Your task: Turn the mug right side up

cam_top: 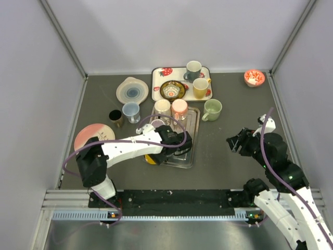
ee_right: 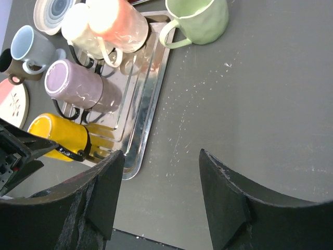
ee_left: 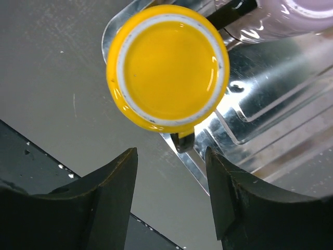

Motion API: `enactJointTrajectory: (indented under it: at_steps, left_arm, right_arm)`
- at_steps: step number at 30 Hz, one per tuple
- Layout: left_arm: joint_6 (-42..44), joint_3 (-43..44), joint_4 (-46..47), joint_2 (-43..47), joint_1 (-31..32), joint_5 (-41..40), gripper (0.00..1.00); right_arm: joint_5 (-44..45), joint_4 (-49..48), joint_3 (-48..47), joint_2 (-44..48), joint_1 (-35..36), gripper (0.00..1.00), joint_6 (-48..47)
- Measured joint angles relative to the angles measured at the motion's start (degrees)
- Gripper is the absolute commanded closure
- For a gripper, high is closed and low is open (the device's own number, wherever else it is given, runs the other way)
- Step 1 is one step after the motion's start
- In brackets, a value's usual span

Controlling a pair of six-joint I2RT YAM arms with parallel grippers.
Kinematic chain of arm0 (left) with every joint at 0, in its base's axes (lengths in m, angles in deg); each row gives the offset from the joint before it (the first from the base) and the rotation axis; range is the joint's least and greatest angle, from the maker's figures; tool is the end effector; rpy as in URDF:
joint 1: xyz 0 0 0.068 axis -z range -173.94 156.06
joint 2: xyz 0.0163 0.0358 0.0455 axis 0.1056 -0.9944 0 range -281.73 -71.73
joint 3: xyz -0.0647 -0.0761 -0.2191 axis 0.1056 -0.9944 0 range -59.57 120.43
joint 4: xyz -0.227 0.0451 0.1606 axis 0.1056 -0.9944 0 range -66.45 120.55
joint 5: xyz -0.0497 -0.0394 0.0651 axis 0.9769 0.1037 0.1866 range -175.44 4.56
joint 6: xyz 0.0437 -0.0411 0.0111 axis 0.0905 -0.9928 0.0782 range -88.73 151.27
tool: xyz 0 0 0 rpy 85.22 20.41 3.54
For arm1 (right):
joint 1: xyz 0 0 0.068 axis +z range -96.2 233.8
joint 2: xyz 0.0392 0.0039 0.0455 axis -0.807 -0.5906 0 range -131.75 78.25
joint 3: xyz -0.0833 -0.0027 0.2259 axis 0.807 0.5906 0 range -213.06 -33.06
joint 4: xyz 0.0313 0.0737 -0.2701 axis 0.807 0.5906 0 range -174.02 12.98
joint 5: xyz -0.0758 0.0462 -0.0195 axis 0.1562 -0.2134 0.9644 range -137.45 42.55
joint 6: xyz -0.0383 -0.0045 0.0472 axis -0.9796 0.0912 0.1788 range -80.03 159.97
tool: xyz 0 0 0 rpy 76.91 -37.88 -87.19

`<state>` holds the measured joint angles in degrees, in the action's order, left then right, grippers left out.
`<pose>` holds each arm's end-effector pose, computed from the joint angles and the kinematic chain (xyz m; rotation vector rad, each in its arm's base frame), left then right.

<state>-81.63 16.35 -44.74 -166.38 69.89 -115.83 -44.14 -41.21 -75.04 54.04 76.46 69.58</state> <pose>0.1540 -0.2613 0.2017 -1.0616 2.3858 0.1117 0.1425 0.0566 0.2960 0.1617 2.0399 0.5205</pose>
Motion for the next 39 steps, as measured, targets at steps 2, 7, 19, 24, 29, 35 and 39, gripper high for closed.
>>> enactJointTrajectory:
  at_steps: [2,7,19,24,29,35,39]
  left_arm:
    - [0.0,-1.0,-0.1,0.0,0.0,-0.1,0.4]
    - [-0.2,-2.2,0.7,0.0,-0.8,-0.7,0.4]
    - [-0.5,-2.7,4.0,-0.5,-3.7,0.5,0.46]
    - [-0.3,-4.0,5.3,-0.5,-4.2,2.1,0.53]
    - [0.1,-5.4,7.0,-0.5,-4.4,2.8,0.59]
    - [0.4,-7.1,9.9,-0.2,-4.9,3.0,0.73]
    - [1.8,-8.3,12.2,0.0,-5.1,3.0,0.79]
  right_arm:
    - [0.0,0.0,0.0,0.0,0.0,0.4,0.0]
    - [-0.4,0.0,0.0,0.0,0.0,0.4,0.0]
    - [-0.4,0.0,0.5,0.1,0.0,0.4,0.0]
    - [-0.4,-0.1,0.5,0.1,0.0,0.4,0.0]
    - [-0.6,-0.4,1.1,-0.2,0.0,0.4,0.0]
    - [-0.7,-0.4,1.1,-0.3,0.0,0.4,0.0]
    - [-0.7,-0.4,1.1,-0.3,0.0,0.4,0.0]
